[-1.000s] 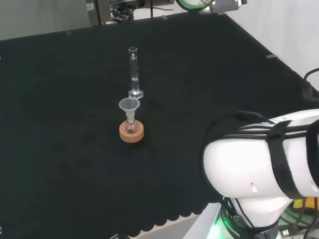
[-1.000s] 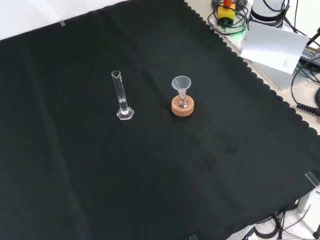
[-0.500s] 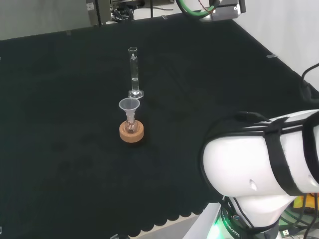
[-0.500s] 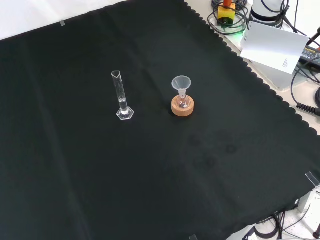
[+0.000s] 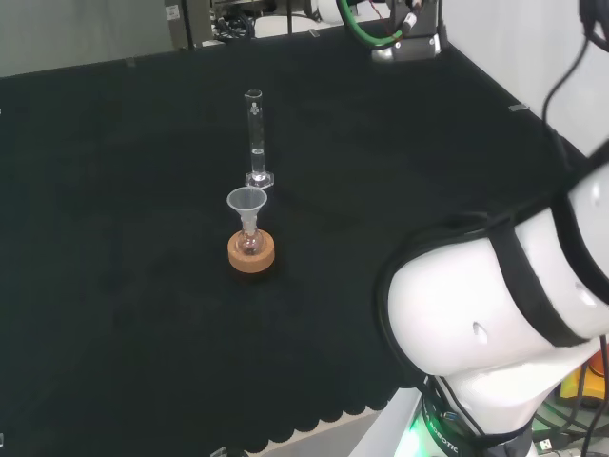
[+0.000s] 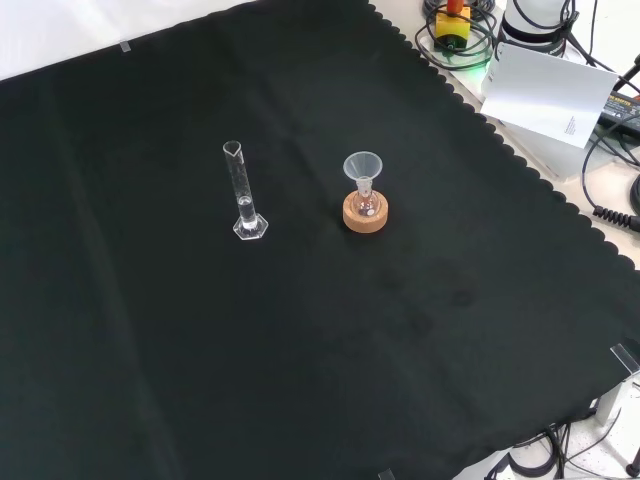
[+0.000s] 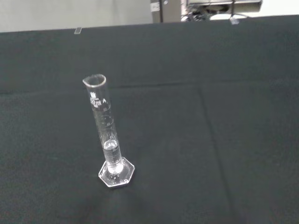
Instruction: Pick up the graduated cylinder.
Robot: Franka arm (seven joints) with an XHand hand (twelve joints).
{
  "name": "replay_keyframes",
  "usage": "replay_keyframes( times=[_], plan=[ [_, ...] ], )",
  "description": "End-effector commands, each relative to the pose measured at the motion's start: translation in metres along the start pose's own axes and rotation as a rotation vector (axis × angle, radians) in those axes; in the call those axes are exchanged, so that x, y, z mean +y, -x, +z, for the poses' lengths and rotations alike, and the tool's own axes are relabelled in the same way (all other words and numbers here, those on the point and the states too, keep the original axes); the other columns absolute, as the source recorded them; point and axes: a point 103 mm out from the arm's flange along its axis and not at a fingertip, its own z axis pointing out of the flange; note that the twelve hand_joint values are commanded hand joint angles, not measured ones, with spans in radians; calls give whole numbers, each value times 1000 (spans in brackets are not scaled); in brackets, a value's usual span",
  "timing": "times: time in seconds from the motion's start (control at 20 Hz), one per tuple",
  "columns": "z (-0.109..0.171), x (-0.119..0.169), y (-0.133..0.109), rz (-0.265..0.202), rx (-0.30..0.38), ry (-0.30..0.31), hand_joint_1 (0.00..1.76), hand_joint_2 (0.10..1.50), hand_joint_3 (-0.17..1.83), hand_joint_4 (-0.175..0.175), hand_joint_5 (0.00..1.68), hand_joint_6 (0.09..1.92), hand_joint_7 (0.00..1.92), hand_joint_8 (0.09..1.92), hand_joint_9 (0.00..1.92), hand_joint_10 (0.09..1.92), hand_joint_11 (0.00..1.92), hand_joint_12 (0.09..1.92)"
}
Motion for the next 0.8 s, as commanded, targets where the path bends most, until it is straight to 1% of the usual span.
replay_keyframes(
  times=[0.05,0.2,0.35,0.45,0.6,0.8],
  plan=[
    [64,83,35,-63,118,70,299,1143,249,-26,310,87,88,537,276,637,116,1371],
    [82,98,32,-92,130,59,394,1095,244,-30,340,87,130,558,327,637,164,1363],
    [100,111,29,-111,150,44,435,1072,244,-32,350,87,149,568,350,636,179,1362],
    [110,118,29,-120,180,34,451,1063,245,-33,353,87,155,571,357,634,183,1361],
    [124,124,28,-136,211,31,467,1052,249,-34,356,87,154,573,361,631,188,1359],
    [141,127,25,-146,250,3,503,1023,251,-34,346,87,134,569,365,626,195,1356]
  ],
)
